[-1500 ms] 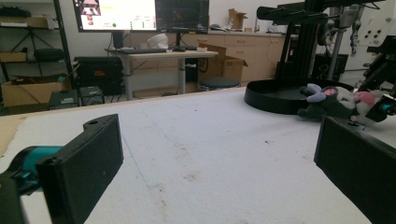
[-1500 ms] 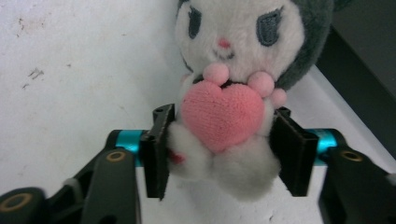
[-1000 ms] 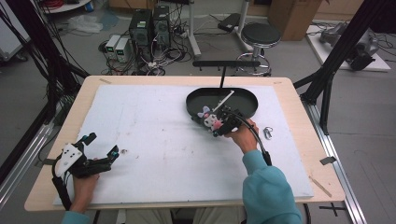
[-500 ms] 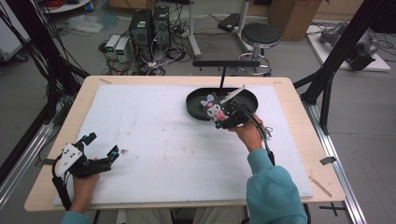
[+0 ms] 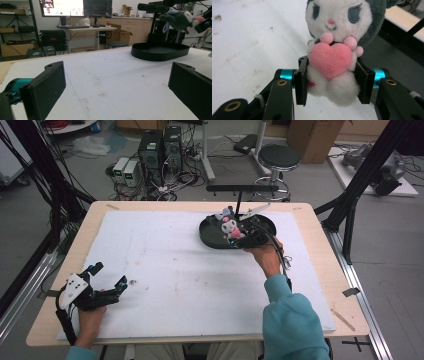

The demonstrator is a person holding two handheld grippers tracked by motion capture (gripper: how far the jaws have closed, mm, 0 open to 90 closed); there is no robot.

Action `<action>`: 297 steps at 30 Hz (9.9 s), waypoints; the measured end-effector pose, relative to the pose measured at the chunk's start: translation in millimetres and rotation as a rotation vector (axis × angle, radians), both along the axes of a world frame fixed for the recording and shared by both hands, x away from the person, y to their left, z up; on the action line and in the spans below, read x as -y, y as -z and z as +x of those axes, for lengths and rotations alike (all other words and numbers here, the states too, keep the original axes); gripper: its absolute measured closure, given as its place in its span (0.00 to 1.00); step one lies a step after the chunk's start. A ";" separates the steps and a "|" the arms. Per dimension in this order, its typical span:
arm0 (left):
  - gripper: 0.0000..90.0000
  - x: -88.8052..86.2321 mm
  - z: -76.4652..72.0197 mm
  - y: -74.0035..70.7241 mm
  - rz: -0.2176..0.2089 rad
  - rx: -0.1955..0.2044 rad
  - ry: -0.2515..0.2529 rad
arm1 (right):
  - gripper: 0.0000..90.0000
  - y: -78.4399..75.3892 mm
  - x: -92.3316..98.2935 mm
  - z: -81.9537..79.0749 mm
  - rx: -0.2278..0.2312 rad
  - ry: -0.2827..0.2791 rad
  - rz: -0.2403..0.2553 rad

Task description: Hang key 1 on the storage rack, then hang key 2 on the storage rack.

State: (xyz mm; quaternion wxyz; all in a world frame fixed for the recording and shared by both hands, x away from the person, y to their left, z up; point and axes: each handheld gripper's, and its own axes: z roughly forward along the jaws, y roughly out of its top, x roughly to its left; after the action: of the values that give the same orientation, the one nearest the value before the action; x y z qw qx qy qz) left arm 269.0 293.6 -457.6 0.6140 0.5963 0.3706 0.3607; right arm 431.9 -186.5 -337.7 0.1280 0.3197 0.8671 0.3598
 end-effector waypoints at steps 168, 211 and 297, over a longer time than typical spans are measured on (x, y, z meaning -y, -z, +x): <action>0.02 0.8 -1.2 0.3 0.015 0.014 0.001 | 0.01 -44.3 -11.5 27.3 0.035 0.000 0.220; 0.02 0.8 -1.3 0.3 0.009 0.012 -0.001 | 0.01 46.7 127.4 -109.2 0.361 0.094 0.451; 0.02 0.6 -1.5 0.3 0.008 0.016 -0.002 | 0.15 53.8 177.8 -4.1 -0.105 -0.016 -0.087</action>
State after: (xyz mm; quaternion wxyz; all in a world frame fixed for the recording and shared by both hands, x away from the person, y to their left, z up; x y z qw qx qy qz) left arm 267.5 293.0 -457.9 0.6142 0.5954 0.3648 0.3675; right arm 427.8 -364.3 -391.5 0.0933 0.3253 0.8901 0.3054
